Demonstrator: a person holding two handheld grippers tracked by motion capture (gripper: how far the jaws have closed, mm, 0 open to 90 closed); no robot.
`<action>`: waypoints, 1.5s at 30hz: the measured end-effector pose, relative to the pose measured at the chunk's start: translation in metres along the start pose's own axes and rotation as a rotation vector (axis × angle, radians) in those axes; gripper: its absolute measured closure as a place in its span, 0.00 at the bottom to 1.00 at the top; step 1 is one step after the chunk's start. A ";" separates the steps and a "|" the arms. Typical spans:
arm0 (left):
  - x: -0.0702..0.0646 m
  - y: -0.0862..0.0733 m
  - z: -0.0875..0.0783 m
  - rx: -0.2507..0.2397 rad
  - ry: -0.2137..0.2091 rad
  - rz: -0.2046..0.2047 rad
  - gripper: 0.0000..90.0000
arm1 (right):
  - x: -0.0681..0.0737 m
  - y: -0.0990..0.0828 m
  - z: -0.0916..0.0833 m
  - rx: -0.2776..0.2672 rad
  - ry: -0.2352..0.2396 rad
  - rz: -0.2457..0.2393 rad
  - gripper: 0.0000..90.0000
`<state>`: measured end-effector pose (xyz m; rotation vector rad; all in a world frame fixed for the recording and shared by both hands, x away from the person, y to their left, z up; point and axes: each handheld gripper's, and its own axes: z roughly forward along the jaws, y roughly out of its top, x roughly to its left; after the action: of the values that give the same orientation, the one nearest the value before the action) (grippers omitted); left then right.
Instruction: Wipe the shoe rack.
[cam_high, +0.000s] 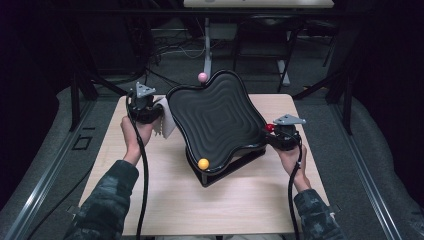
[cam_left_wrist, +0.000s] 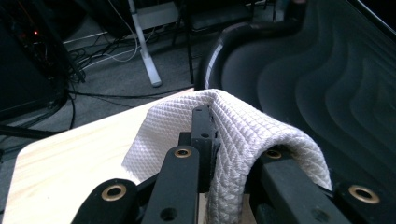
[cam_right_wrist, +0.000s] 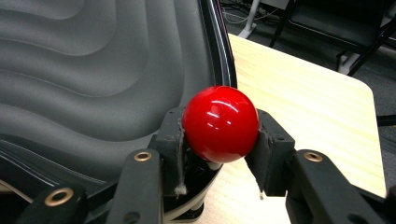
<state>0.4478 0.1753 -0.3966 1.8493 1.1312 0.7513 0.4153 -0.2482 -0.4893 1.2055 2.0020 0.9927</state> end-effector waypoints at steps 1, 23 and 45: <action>0.001 0.003 0.001 0.000 0.005 0.005 0.93 | 0.000 0.000 0.000 0.001 0.000 -0.002 0.66; -0.006 -0.006 -0.005 0.007 -0.043 0.053 0.93 | 0.000 0.000 0.001 0.002 0.001 0.008 0.66; -0.027 -0.091 -0.009 0.034 -0.123 0.051 0.92 | -0.005 0.002 0.005 0.008 0.009 0.020 0.66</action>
<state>0.3917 0.1774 -0.4733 1.9313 1.0272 0.6413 0.4221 -0.2508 -0.4893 1.2292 2.0066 1.0027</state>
